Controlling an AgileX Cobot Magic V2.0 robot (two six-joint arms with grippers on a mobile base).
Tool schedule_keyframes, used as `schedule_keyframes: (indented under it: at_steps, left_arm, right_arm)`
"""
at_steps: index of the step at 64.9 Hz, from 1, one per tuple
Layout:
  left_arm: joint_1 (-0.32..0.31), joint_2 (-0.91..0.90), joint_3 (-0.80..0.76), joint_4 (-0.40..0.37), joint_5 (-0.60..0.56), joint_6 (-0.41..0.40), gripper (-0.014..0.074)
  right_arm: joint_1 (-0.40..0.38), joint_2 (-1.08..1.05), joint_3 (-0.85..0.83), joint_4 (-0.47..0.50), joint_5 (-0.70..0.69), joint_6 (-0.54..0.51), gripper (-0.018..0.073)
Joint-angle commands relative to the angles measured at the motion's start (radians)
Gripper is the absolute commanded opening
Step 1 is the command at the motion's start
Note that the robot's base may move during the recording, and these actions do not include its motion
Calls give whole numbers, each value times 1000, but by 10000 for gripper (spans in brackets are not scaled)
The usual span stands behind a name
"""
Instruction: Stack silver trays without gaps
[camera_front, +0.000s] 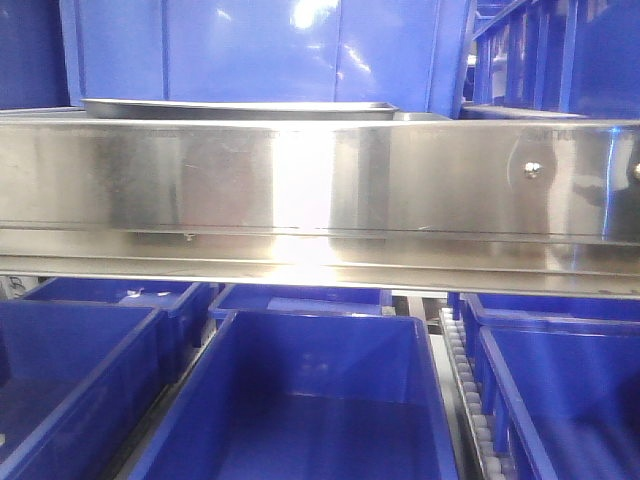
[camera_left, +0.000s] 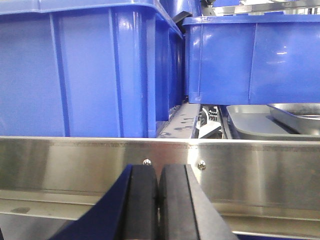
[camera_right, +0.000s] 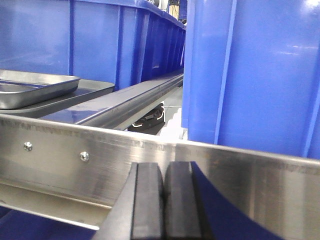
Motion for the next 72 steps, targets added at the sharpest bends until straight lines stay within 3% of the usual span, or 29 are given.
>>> schedule_keyframes:
  at_steps: [1,72]
  left_arm:
    - [2,-4,-3,5,-22,-6,-7]
    - [2,-4,-3,5,-22,-6,-7]
  right_arm:
    - [-3,-5,1,-9,-12,34,-79]
    - [-3,-5,1,-9,-55,43,-79]
